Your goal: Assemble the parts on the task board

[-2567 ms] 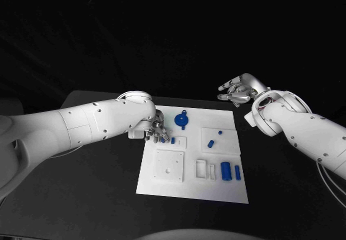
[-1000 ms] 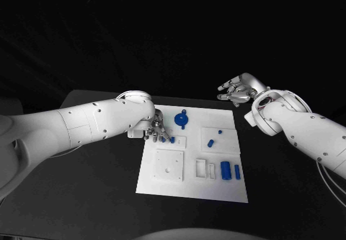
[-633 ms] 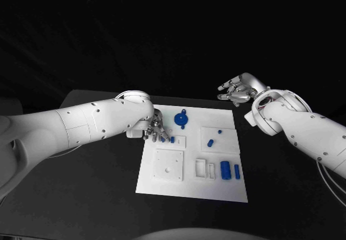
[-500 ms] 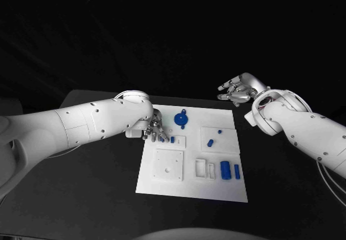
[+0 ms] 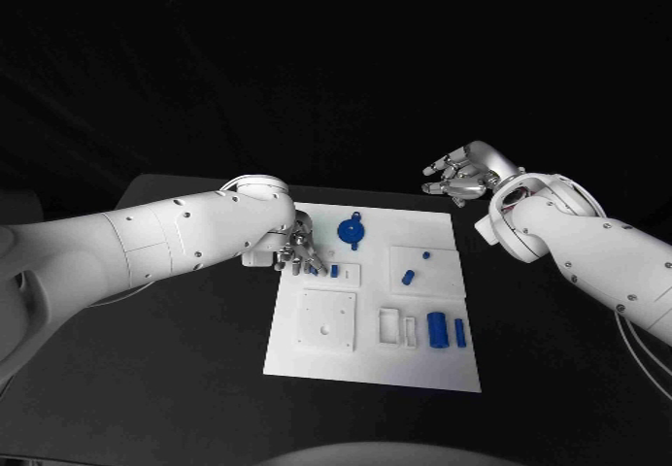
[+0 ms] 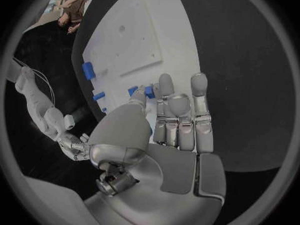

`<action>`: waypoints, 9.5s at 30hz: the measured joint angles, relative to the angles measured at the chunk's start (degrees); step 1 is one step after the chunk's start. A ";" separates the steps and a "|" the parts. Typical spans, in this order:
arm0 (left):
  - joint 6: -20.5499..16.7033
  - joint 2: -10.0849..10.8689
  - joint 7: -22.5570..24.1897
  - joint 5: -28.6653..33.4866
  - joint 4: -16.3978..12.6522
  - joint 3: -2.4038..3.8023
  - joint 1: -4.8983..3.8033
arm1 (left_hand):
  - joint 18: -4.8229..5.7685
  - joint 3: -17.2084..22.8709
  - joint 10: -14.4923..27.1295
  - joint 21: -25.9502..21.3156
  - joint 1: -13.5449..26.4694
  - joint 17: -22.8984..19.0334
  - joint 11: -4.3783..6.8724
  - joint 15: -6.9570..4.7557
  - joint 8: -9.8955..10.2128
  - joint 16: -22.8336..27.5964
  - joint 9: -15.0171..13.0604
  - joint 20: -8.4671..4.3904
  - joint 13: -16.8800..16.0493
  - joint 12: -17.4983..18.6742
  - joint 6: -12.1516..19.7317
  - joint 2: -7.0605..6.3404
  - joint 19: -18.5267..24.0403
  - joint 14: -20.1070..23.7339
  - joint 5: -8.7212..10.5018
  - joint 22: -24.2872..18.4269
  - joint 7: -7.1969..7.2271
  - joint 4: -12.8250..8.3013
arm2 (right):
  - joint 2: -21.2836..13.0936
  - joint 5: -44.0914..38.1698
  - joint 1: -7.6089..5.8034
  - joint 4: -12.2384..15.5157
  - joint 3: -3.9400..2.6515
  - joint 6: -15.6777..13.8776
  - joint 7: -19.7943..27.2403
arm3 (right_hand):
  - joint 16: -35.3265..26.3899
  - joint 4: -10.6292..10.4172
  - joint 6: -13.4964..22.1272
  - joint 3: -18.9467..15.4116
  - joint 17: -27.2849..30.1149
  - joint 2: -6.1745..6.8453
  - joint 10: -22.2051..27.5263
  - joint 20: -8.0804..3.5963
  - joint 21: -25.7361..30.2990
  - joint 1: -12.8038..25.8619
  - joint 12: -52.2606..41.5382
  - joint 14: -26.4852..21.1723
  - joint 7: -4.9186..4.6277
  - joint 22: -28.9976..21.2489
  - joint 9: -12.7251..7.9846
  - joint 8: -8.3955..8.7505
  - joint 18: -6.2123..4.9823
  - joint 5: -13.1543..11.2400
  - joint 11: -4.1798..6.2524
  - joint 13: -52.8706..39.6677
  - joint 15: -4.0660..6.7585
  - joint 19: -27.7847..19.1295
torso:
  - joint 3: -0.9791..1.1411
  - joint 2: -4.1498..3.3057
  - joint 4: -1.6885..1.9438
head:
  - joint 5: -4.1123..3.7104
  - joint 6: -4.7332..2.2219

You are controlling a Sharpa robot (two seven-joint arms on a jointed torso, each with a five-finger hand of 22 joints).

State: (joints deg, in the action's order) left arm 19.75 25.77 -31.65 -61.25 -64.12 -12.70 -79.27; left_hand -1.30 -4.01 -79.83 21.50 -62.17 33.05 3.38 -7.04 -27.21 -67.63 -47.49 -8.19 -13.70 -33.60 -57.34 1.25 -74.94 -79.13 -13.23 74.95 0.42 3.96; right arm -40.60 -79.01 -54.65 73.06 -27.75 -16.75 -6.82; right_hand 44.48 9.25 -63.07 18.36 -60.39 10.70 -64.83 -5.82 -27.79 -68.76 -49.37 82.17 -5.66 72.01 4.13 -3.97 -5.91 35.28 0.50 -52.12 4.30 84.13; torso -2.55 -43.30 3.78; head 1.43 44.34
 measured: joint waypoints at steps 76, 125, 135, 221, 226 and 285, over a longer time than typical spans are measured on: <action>-4.31 7.35 -1.05 7.76 -6.13 -0.19 -0.81 | -0.01 0.90 1.03 -0.44 0.19 -0.90 -1.02 0.71 5.02 -0.26 21.88 0.83 0.12 -0.44 2.79 -0.59 0.00 0.73 4.27 0.00 -2.88 -0.38 | -0.43 0.04 0.10 -0.10 0.00 0.45 0.01 | 0.00 0.16 -0.09 0.16 0.00 0.00 0.00 0.00 0.00 0.00 0.00 0.00 0.09 0.18 0.00 0.00 0.21 0.00 0.00 0.04 0.00 0.00 | 0.04 -0.01 0.02 | -0.08 -0.94; -15.58 17.00 6.87 18.87 -10.15 1.14 -1.42 | -0.92 1.58 6.30 -10.93 -7.77 -7.82 -4.36 4.05 10.95 15.50 43.56 3.73 7.50 10.54 5.36 2.04 2.28 3.28 7.63 -7.65 -6.29 -1.24 | 4.24 -5.69 -0.04 4.05 2.65 3.03 2.86 | 0.77 3.74 0.14 -0.57 -0.55 -2.84 0.00 0.21 -1.93 -2.39 -0.45 0.00 0.17 1.74 -0.33 0.21 0.25 -11.94 0.00 -0.54 0.00 -0.21 | -0.27 0.13 0.11 | 0.99 -3.72; -27.58 18.80 22.88 33.66 -9.50 1.50 -1.51 | -0.91 3.48 8.10 -16.86 -12.72 -10.46 -5.20 5.04 10.95 24.64 43.61 4.81 9.99 17.35 4.85 4.70 1.92 3.82 -0.26 -15.37 -6.96 -6.05 | 11.54 -14.24 -2.76 0.69 10.02 6.86 4.52 | 1.35 4.75 0.07 -0.95 -0.79 -3.57 0.00 0.20 -2.39 -2.33 -1.20 0.00 0.24 2.67 -0.45 0.21 0.25 -13.25 0.00 -1.01 0.00 -0.20 | -0.44 0.12 0.29 | 1.93 -5.09; -45.86 17.59 42.58 49.18 -11.26 1.53 -1.85 | -0.89 3.64 7.57 -17.08 -12.00 -8.20 -5.12 5.21 11.73 28.36 43.58 4.81 9.97 18.91 4.74 5.07 1.53 2.77 -0.47 -19.66 -6.85 -6.74 | 23.86 -28.65 -4.67 -8.96 21.44 9.70 4.27 | 5.55 6.09 -1.14 2.26 -3.86 -4.15 -3.06 0.20 -8.00 -1.88 -5.39 1.26 0.40 2.91 -0.60 0.51 0.24 -16.20 0.43 -6.85 -0.01 -0.20 | -0.67 -0.12 0.82 | 3.13 -4.38; -45.86 17.58 42.56 49.19 -11.24 1.53 -1.85 | -0.89 3.64 7.57 -17.08 -11.93 -8.20 -5.12 5.21 11.73 28.36 43.58 4.81 9.97 18.91 4.74 5.00 1.53 2.77 -0.47 -19.71 -6.85 -6.74 | 23.79 -28.63 -4.61 -8.89 21.45 9.34 4.22 | 5.55 6.06 -2.46 2.30 -3.86 -4.49 -3.06 0.20 -8.01 -1.53 -5.39 1.26 0.71 2.91 -0.46 0.55 0.23 -17.97 0.43 -6.85 -0.01 -0.20 | -0.68 -0.12 0.79 | 3.13 -4.36; -45.85 17.70 42.34 49.25 -10.93 1.53 -2.08 | -0.89 3.65 7.78 -17.08 -11.94 -7.86 -5.33 5.21 11.73 28.85 43.57 4.81 9.97 19.14 4.74 5.00 1.53 2.78 -0.47 -20.35 -6.85 -6.42 | 22.44 -24.41 -4.09 -8.16 22.88 4.27 3.57 | 5.27 2.74 -7.69 13.40 -4.04 -7.32 -2.87 -0.02 -7.26 -0.98 -5.57 1.23 1.86 2.90 -0.33 0.54 0.23 -28.18 1.05 -7.07 0.41 0.02 | -0.67 -0.12 0.86 | 2.64 -4.30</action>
State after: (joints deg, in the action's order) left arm -26.11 43.47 10.69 -11.99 -75.04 -11.17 -81.35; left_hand -2.19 -0.36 -72.05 4.42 -74.10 25.19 -1.95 -1.83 -15.48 -38.78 -3.92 -3.38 -3.73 -14.46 -52.60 6.25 -73.41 -76.35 -13.70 54.60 -6.44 -2.47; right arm -18.16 -103.42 -58.74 64.90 -4.87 -12.49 -3.25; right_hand 49.74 11.99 -70.76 31.76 -64.43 3.38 -67.70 -5.83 -35.05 -69.75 -54.94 83.41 -3.80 74.91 3.80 -3.43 -5.69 7.10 1.55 -59.20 4.71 84.15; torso -3.22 -43.42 4.64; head 4.06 40.04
